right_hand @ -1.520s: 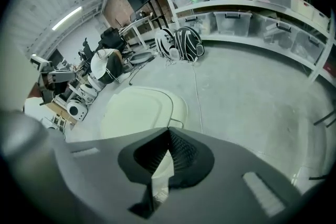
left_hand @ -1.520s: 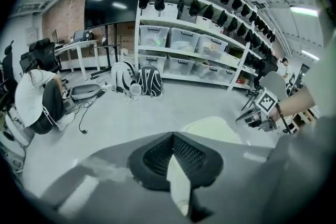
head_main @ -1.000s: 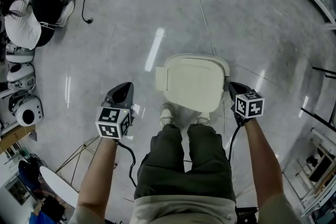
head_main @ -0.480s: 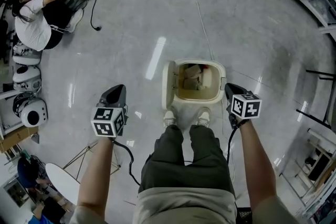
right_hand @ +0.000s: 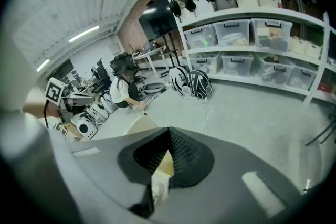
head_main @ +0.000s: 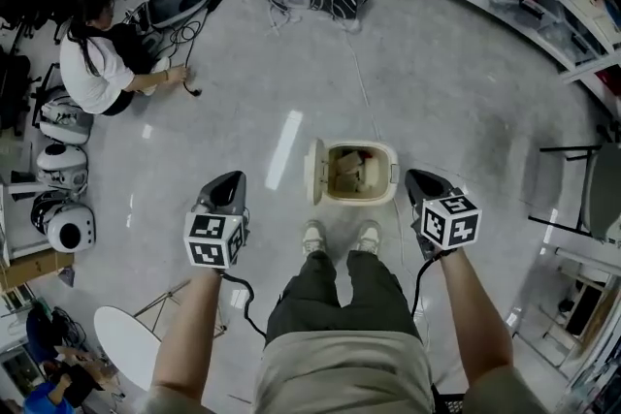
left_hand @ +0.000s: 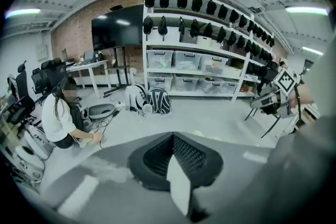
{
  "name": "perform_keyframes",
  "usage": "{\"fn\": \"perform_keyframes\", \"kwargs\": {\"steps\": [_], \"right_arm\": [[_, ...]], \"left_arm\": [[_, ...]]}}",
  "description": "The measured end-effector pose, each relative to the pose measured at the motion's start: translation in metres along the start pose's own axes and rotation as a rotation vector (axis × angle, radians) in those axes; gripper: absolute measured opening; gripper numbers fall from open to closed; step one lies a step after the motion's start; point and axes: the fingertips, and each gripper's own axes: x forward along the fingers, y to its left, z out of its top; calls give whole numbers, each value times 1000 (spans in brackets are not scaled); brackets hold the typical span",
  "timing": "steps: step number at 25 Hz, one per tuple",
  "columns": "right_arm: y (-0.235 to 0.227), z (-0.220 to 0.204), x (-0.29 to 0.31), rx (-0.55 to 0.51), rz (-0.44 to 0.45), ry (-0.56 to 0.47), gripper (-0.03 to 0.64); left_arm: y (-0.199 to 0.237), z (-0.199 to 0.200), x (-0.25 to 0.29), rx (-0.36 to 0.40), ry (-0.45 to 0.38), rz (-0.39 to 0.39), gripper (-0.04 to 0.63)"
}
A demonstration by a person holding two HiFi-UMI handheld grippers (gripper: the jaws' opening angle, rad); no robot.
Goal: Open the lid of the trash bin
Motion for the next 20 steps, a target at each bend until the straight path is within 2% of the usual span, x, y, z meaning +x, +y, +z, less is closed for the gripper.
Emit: {"fn": "perform_keyframes", "kwargs": {"steps": [4,8,11,17,20], "right_arm": [[41,49,-53,-40,19,-102,3],[79,99,-105,-63,46,-231,3],[106,130,-141,-117,63,-321,3],[155,167,-212,-215,80,-462,3],[172,183,-240,-233,89,-525,3]], "left_arm": [[-14,50,-41,-3,-89,-25,2],[-28,103,-79,25,-191,-36,2],[-40,137,-107,55,-271,-51,2],[-63,180,-167,77,-413,-88,2],[-74,197,-193,115,-475,-105,2]]}}
